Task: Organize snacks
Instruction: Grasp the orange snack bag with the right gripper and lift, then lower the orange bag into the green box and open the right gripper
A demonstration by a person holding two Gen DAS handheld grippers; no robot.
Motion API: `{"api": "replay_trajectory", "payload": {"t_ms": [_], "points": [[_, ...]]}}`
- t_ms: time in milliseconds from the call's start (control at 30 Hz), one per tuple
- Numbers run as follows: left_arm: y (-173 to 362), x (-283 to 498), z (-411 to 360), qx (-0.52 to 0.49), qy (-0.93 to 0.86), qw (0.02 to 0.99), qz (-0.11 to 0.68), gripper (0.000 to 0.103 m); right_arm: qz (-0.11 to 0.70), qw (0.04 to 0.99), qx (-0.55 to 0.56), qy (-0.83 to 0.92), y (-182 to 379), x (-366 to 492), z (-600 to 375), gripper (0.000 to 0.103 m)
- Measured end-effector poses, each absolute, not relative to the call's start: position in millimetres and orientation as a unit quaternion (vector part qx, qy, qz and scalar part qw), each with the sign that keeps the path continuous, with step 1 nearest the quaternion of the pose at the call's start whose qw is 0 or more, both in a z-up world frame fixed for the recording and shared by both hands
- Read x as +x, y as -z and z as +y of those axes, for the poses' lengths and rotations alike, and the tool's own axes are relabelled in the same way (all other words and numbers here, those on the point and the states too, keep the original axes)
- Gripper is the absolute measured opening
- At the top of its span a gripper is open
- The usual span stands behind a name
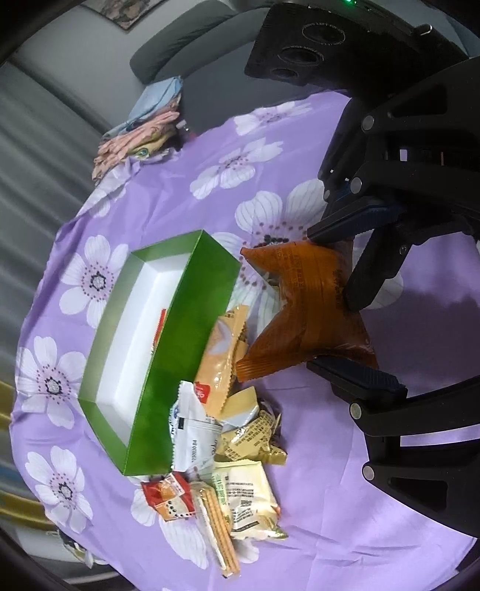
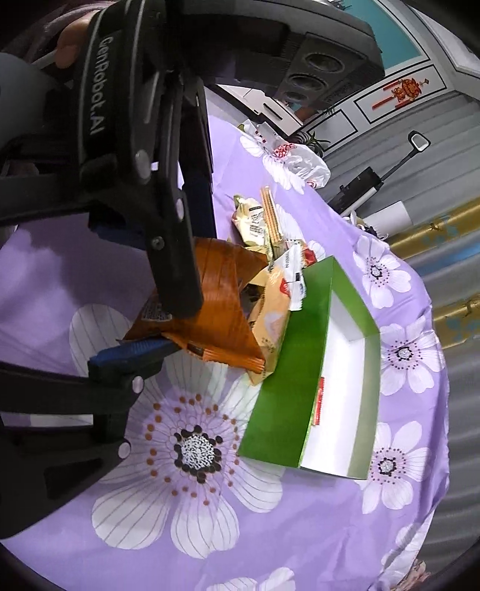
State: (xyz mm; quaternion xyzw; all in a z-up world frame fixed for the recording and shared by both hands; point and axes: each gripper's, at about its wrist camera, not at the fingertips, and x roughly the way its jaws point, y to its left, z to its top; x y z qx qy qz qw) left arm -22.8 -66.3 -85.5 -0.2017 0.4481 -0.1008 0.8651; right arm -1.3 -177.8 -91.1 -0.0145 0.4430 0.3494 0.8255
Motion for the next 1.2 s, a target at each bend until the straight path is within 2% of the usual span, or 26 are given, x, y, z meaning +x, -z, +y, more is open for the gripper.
{"api": "replay_trajectory", "payload": {"t_ms": [367, 767, 1200], "points": [[48, -26, -68, -0.174, 0.112, 0.889, 0.409, 0.062, 0.397, 0.847, -0.016, -0.353, 57, -4, -179, 0.044], [16, 11, -70, -0.135, 0.122, 0.910, 0.372, 0.062, 0.346, 0.871, -0.006, -0.348, 32, 31, -179, 0.044], [12, 66, -65, -0.122, 0.129, 0.912, 0.369, 0.062, 0.337, 0.876, -0.001, -0.345, 33, 83, -176, 0.044]]}}
